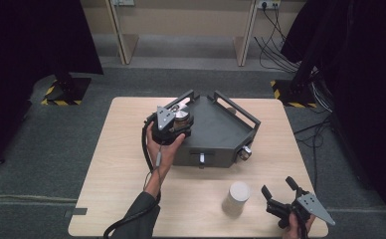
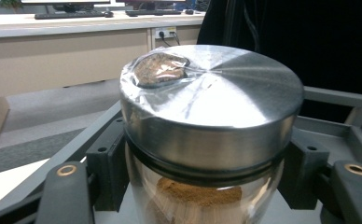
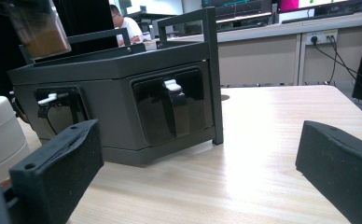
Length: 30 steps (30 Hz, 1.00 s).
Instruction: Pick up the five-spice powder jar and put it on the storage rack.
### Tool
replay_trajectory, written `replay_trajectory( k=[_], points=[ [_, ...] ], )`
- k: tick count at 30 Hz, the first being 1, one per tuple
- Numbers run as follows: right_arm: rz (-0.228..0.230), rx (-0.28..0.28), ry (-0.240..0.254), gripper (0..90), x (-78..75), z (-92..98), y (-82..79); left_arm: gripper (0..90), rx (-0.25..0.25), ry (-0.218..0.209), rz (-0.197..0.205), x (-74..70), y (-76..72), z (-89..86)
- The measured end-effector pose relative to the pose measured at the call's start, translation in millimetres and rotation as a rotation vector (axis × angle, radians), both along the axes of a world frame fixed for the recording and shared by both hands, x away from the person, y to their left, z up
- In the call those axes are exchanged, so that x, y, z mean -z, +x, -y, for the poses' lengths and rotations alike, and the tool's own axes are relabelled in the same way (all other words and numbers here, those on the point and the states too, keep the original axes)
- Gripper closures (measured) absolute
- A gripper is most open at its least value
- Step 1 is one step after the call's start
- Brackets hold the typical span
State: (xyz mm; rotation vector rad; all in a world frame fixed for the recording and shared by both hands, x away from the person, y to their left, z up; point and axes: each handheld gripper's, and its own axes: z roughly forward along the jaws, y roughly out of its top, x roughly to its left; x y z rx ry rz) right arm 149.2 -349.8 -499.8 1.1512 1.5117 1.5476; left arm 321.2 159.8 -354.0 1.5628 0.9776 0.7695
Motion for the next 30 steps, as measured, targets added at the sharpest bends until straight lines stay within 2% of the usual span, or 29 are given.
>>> replay_trajectory(
  k=[8,14,18,25,30],
  points=[
    [0.0,0.0,0.004,1.1,0.7,0.1,0.6,30.7,-0.02,0.003,0.0,6.6,5.8,8.1],
    [-0.001,0.002,0.007,1.1,0.8,0.3,0.4,30.7,-0.057,0.0,-0.014,12.9,10.0,12.0],
    [-0.001,0.001,0.007,1.1,0.9,0.0,0.6,30.7,-0.06,-0.005,-0.012,17.2,10.9,11.5],
    [-0.001,0.001,0.007,1.1,0.8,0.1,0.4,30.6,-0.07,0.016,-0.016,22.0,12.8,18.1],
    [-0.001,0.002,0.008,1.1,0.7,0.2,0.1,30.2,-0.057,-0.004,0.0,28.2,14.0,14.0]
  ],
)
